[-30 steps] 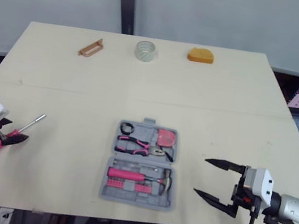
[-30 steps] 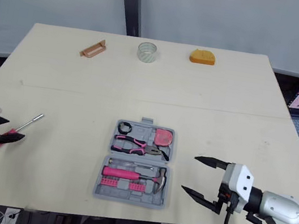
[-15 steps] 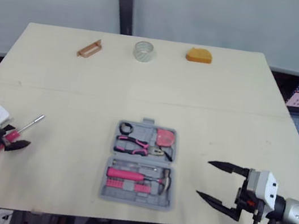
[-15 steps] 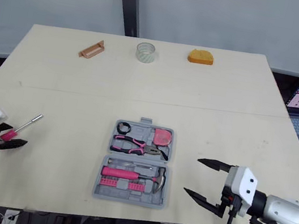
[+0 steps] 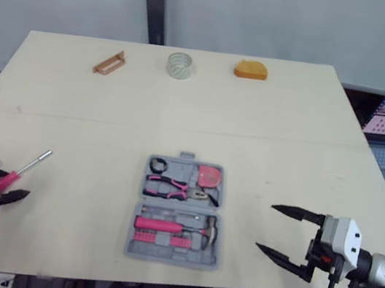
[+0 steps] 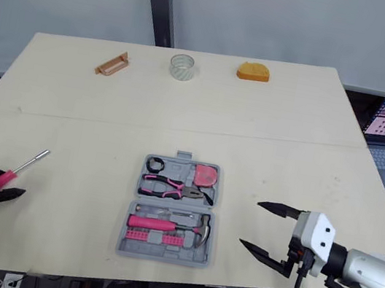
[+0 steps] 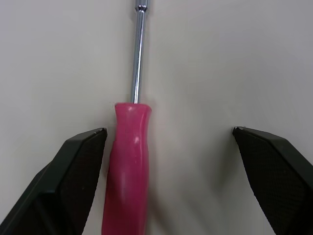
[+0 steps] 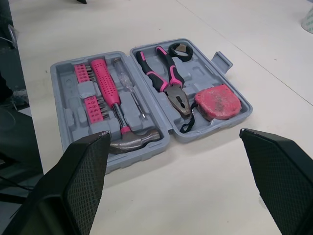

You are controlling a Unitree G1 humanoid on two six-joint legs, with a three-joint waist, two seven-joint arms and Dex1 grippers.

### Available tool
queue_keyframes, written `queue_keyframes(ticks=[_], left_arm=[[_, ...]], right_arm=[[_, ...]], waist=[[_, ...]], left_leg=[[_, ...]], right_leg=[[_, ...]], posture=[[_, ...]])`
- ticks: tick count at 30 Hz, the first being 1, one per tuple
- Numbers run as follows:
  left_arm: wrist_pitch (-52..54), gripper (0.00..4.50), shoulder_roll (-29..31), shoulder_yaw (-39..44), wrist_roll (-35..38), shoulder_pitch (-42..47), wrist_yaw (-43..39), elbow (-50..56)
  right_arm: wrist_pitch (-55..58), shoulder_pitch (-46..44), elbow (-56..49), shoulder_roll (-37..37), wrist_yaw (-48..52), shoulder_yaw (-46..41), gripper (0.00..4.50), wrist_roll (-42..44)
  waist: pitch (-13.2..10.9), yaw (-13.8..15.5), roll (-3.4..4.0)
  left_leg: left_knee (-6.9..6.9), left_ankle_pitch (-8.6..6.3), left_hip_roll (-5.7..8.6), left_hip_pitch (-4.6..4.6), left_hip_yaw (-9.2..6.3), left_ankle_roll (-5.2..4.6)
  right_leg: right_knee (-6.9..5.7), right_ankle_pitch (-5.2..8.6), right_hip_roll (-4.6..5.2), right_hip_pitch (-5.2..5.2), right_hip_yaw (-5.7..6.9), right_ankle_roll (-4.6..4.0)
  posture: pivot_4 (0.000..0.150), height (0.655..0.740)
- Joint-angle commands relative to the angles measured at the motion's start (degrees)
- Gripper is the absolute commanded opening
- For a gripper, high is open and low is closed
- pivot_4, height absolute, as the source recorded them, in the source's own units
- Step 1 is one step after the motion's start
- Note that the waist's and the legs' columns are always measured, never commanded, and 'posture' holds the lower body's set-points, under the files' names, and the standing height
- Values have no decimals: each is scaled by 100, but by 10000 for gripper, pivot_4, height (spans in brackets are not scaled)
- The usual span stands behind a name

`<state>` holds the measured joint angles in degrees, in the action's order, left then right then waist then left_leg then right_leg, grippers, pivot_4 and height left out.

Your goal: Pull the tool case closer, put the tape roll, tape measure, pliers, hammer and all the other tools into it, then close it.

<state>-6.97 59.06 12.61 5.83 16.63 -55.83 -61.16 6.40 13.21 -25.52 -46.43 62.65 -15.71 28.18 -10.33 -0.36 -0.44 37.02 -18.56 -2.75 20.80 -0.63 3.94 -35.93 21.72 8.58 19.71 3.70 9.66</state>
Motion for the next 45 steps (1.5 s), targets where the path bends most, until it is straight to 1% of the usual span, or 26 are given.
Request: queue_keyframes(ticks=[1, 6, 7, 9, 11, 12, 13, 14, 15, 19, 21, 23, 25, 27, 30, 34, 40, 45], left_arm=[[48, 44531, 103, -6, -75, -155, 29, -118], [115, 44531, -22, -64, -100, -30, 117, -140], [131, 42216, -42, -73, -102, -7, 127, -140], [141, 35734, -69, -94, -117, 25, 145, -149], [155, 26588, -91, -103, -125, 41, 143, -163], [152, 20639, -98, -104, -127, 43, 144, -170], [144, 16254, -106, -107, -130, 46, 154, -179], [132, 10450, -112, -110, -135, 47, 166, -191], [119, 5928, -117, -108, -134, 47, 181, -200], [32, 5876, -145, -87, -116, 41, 212, -160], [-72, 5876, -170, -63, -70, 20, 171, -12], [-73, 5876, -215, -12, 90, 25, -66, 392], [22, 5876, -292, -62, 301, -84, -517, 1237], [309, 5876, -347, -164, 483, -345, -835, 2393], [788, 5876, -376, -269, 654, -661, -1012, 3810], [1450, 5876, -377, -428, 824, -952, -1102, 5360], [2441, 5876, -368, -726, 1019, -950, -1032, 6972], [3259, 5876, -254, -1018, 1110, -828, -1006, 7934]], right_arm=[[-21, -48, -73, -56, 33, -72, 45000, 48], [-31, -100, -34, -50, 39, -54, 45000, 24], [-34, -97, -32, -50, 41, -63, 45000, 25], [-44, -81, -26, -50, 42, -87, 45000, 21], [-46, -50, -34, -48, 38, -117, 45000, 24], [-47, -32, -43, -47, 36, -130, 45000, 28], [-49, -20, -48, -45, 34, -139, 45000, 29], [-53, -5, -53, -44, 32, -144, 45000, 29], [-61, 11, -54, -42, 33, -148, 45000, 26], [-82, 22, -37, -40, 38, -140, 45000, 22], [-105, 25, -19, -40, 58, -128, 45000, 15], [-111, 11, 11, -51, 85, -120, 45000, 22], [-141, -89, 86, -78, 157, -46, 45000, 11], [-196, -220, 198, -99, 253, 55, 45000, -25], [-268, -395, 358, -81, 366, 209, 45000, -81], [-382, -550, 521, -66, 477, 395, 45000, -163], [-485, -506, 579, -46, 562, 510, 45000, -214], [-554, -416, 586, -89, 602, 529, 45000, -213]], waist=[[0, 3, 0], [0, 13, 0], [0, 17, 0], [0, 18, 0], [0, 20, 0], [0, 20, 0], [0, 21, 0], [0, 22, 0], [1, 22, 1], [1, 22, 2], [1, 23, 2], [1, 38, 1], [1, 73, -1], [3, 97, -7], [5, 95, -13], [5, 34, -12], [4, 30, -13], [4, 38, -13]], left_leg=[[0, 0, 0, -1, 0, 0], [-5, -2, -2, -15, 13, -1], [-6, -2, -3, -19, 15, -1], [-7, -2, -3, -24, 18, -1], [-7, -2, -4, -28, 19, -1], [-7, -2, -4, -30, 19, -1], [-7, -2, -4, -30, 20, -1], [-7, -2, -5, -31, 20, -1], [-7, -2, -4, -31, 21, -1], [-9, -2, -5, -38, 25, -1], [-9, -2, -5, -39, 26, -1], [-8, -3, -6, -38, 26, -1], [0, -5, -5, -35, 26, -3], [7, -8, -6, -31, 26, -5], [8, -8, -9, -28, 26, -4], [4, -10, -10, -27, 29, -6], [1, -11, -10, -26, 29, -8], [7, -14, -10, -24, 29, -9]], right_leg=[[0, 0, 0, -1, 0, 0], [-3, 0, 2, -3, 0, 0], [-4, 0, 3, -4, 0, 0], [-5, 0, 4, -8, 0, 0], [-6, 0, 4, -10, -1, 0], [-7, 0, 4, -11, -1, 0], [-8, 0, 4, -12, -1, 0], [-8, 0, 4, -12, -1, 0], [-8, 0, 4, -12, -2, 0], [-9, 0, 4, -13, -3, 0], [-9, 0, 4, -14, -3, -1], [-9, -1, 4, -14, -4, -1], [-8, -2, 6, -17, -3, -3], [-7, -4, 6, -17, -3, -7], [-4, -6, 5, -17, -3, -11], [2, -6, 5, -16, -4, -11], [6, -6, 5, -15, -4, -11], [7, -7, 5, -16, -6, -12]], posture=[[1500, 7400], [1500, 7400], [1500, 7400], [1500, 7400], [1500, 7400], [1500, 7400], [1500, 7400], [1500, 7400], [1500, 7400], [1500, 7400], [1500, 7400], [1500, 7400], [1500, 7400], [1500, 7400], [1500, 7400], [1500, 7400], [1500, 7400], [1500, 7400]])
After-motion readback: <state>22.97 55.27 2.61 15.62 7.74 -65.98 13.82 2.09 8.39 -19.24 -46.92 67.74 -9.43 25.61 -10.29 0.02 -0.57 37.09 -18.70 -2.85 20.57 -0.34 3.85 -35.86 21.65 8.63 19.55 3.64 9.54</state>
